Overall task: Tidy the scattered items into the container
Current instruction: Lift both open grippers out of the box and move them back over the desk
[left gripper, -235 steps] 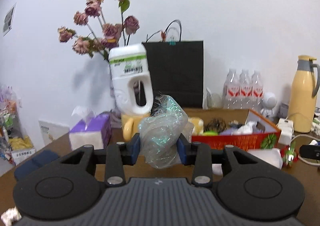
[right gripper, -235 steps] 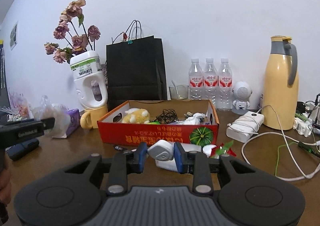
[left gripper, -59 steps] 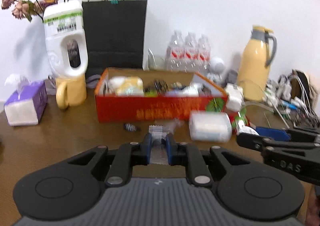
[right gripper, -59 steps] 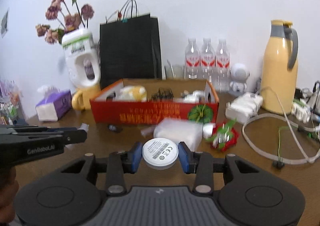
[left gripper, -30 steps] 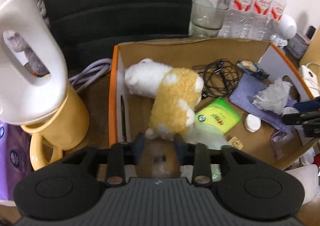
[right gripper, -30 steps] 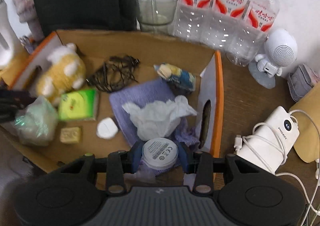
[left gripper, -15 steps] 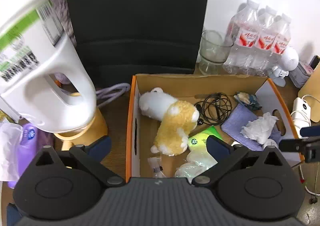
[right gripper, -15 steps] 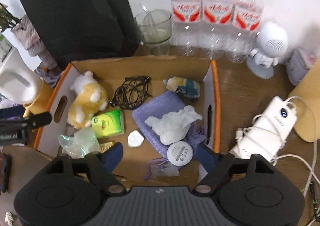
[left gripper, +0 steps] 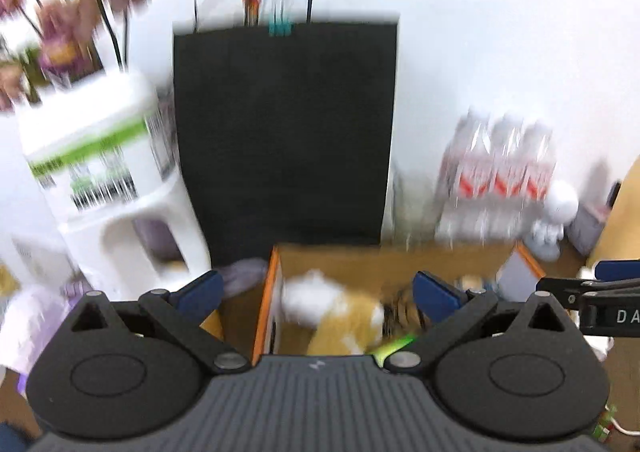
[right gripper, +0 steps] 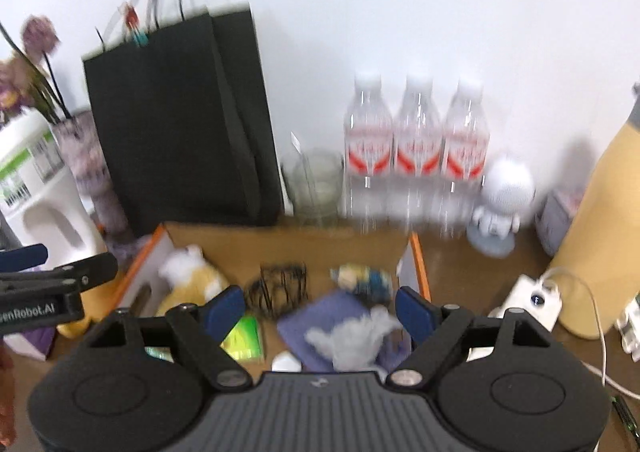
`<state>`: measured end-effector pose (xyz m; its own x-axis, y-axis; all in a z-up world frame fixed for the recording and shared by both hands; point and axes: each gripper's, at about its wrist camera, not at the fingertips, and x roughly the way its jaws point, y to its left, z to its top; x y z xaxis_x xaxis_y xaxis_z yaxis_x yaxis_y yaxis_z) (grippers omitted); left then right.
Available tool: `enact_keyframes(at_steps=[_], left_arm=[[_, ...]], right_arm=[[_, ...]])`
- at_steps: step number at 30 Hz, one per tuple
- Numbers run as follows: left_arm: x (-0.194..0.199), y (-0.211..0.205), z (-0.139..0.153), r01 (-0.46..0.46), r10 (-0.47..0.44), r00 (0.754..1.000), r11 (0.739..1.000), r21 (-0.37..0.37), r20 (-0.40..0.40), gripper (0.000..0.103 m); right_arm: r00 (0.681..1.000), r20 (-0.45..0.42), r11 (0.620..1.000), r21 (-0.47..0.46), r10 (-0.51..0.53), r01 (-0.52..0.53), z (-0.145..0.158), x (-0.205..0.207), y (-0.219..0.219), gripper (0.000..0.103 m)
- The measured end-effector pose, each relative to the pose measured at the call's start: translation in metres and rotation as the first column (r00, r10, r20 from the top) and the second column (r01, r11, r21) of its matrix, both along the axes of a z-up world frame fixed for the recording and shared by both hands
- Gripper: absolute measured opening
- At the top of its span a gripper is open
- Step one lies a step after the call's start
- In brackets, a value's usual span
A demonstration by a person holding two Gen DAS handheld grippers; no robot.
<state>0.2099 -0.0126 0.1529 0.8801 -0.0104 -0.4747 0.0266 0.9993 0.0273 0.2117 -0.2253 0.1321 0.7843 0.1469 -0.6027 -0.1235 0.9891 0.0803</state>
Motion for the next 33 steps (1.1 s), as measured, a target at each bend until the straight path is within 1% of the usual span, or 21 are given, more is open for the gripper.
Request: enact_keyframes(at_steps=[1,3,7,10,13,16,18,20,21,22,23,24,26,29,30,33], left_arm=[[-0.005,-0.003,-0.002,0.002,-0.002,1.0,1.0,0.009,0.031,0.103],[-0.01,-0.007,-0.004,0.014,-0.015,0.998,1.0,0.007,0.061,0.103],[-0.022,-0.01,-0.009,0.01,-0.01,0.995,1.0,0.002,0.098,0.103],[-0.051,0.0,-0.02,0.012,-0.01,0.992,1.0,-0.013,0.123,0.103],[-0.09,0.016,-0.044,0.03,-0.027,0.996,0.999,-0.033,0.09,0.103],[-0.137,0.035,-0.073,0.069,-0.066,0.996,0.997,-0.043,0.066,0.103],[-0.163,0.047,-0.093,0.09,-0.087,0.995,0.995,-0.039,0.054,0.103],[-0.171,0.055,-0.108,0.078,-0.077,0.997,0.997,-0.02,0.014,0.103],[-0.17,0.057,-0.112,0.065,-0.065,0.998,0.998,-0.013,0.001,0.103],[-0.166,0.059,-0.115,0.06,-0.06,0.998,0.998,-0.009,-0.004,0.103],[-0.162,0.062,-0.117,0.052,-0.052,0.999,0.999,-0.002,-0.006,0.103],[-0.157,0.063,-0.119,0.024,-0.024,1.0,1.0,0.014,-0.012,0.103],[-0.147,0.066,-0.12,-0.018,0.018,1.0,0.999,0.03,-0.007,0.103],[-0.14,0.07,-0.121,-0.007,0.007,1.0,1.0,-0.006,0.012,0.103],[-0.137,0.069,-0.122,-0.002,0.002,1.0,1.0,-0.015,0.014,0.103],[-0.132,0.068,-0.124,-0.001,0.001,1.0,1.0,-0.009,0.031,0.103]], right_arm=[[0.999,0.04,1.0,-0.006,0.003,-0.003,-0.002,-0.005,0.0,0.083],[0.997,0.083,1.0,-0.02,0.009,-0.007,-0.008,-0.012,0.001,0.083],[0.996,0.084,0.999,-0.039,0.009,-0.006,-0.014,-0.018,0.001,0.083],[0.995,0.099,1.0,-0.02,0.006,-0.004,-0.021,-0.043,-0.002,0.083],[0.991,0.13,0.999,-0.023,0.036,-0.034,-0.036,-0.085,-0.001,0.083],[0.98,0.173,0.995,-0.044,0.095,-0.089,-0.052,-0.14,0.0,0.083],[0.97,0.183,0.987,-0.013,0.163,-0.163,-0.065,-0.176,0.002,0.082],[0.969,0.159,0.978,0.059,0.187,-0.199,-0.076,-0.192,0.008,0.082],[0.971,0.119,0.971,0.095,0.208,-0.219,-0.084,-0.194,0.015,0.08],[0.967,0.087,0.962,0.112,0.239,-0.248,-0.091,-0.191,0.023,0.073],[0.964,0.067,0.957,0.119,0.259,-0.265,-0.097,-0.187,0.03,0.068],[0.963,0.053,0.957,0.109,0.265,-0.269,-0.103,-0.18,0.04,0.065],[0.974,0.043,0.972,0.075,0.221,-0.223,-0.111,-0.168,0.052,0.065],[0.993,0.069,0.993,0.053,0.099,-0.103,-0.118,-0.151,0.062,0.066],[0.994,0.07,0.995,0.049,0.082,-0.086,-0.119,-0.143,0.069,0.068],[0.995,0.059,0.996,0.023,0.084,-0.086,-0.127,-0.129,0.086,0.064]])
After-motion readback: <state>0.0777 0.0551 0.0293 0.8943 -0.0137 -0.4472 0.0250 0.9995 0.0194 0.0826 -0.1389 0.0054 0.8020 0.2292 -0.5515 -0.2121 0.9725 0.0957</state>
